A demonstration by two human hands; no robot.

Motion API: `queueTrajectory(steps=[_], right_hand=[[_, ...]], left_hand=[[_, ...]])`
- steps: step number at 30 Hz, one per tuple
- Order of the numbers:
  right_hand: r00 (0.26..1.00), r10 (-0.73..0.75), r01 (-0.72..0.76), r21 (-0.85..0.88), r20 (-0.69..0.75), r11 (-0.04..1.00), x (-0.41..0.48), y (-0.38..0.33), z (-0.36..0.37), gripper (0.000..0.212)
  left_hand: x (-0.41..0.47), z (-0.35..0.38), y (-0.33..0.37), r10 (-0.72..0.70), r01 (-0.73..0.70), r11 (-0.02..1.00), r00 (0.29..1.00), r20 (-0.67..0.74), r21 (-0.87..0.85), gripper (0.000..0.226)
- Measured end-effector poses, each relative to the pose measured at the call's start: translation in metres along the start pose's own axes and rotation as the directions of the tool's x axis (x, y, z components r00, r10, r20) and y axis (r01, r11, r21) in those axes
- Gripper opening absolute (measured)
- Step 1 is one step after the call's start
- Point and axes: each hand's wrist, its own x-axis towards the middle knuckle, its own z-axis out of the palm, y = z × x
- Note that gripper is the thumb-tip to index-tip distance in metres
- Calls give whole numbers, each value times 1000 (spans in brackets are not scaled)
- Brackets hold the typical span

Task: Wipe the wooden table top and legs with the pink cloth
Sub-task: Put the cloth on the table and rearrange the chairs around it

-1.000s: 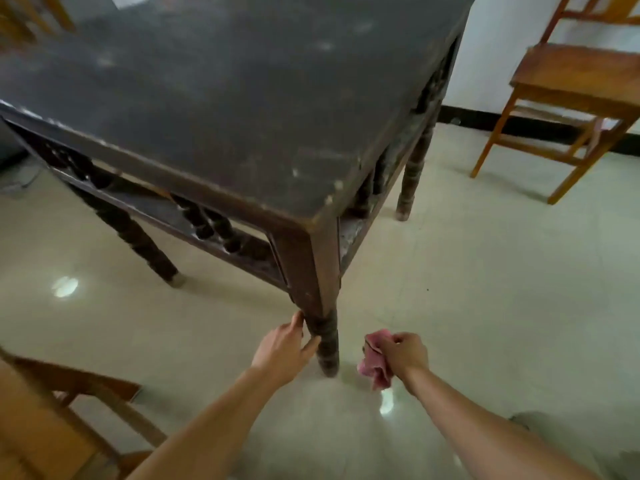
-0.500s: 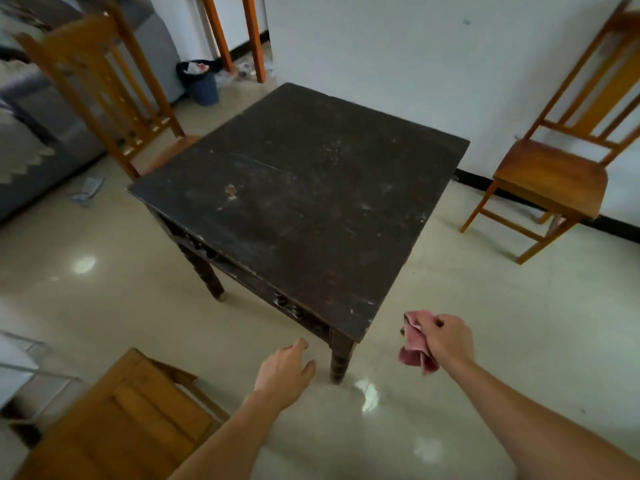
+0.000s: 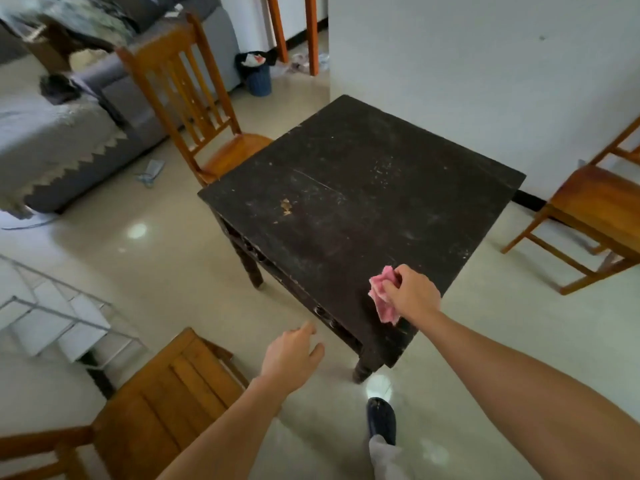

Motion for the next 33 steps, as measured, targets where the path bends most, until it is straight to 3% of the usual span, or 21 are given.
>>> queueTrajectory(steps=[5, 12, 16, 20, 25, 29, 33], right_hand=[[993, -110, 114, -102, 47, 988, 47, -10, 21, 25], [934, -179, 302, -413, 309, 859, 71, -16, 23, 50], [924, -296, 379, -473, 243, 795, 72, -43, 7, 54], [834, -498, 551, -379, 236, 743, 56, -102, 7, 55], [668, -667, 738, -182, 328, 650, -7, -185, 33, 53], [551, -728, 809, -46, 408, 586, -85, -231, 68, 56], [484, -727, 815, 53, 488, 578, -162, -267, 117, 53]], left_hand=[[17, -6, -9, -144, 143, 989, 989, -29, -49, 35], [30, -12, -2, -255, 245, 962, 964, -74, -123, 36], [11, -24, -6, -312, 292, 943, 943, -118, -159, 37], [-26, -44, -26, -402, 360, 908, 893, -201, -214, 33], [-100, -75, -72, -523, 476, 852, 780, -345, -217, 9], [-168, -106, -130, -630, 573, 772, 636, -447, -274, 12], [-240, -138, -204, -674, 650, 705, 492, -551, -282, 23]])
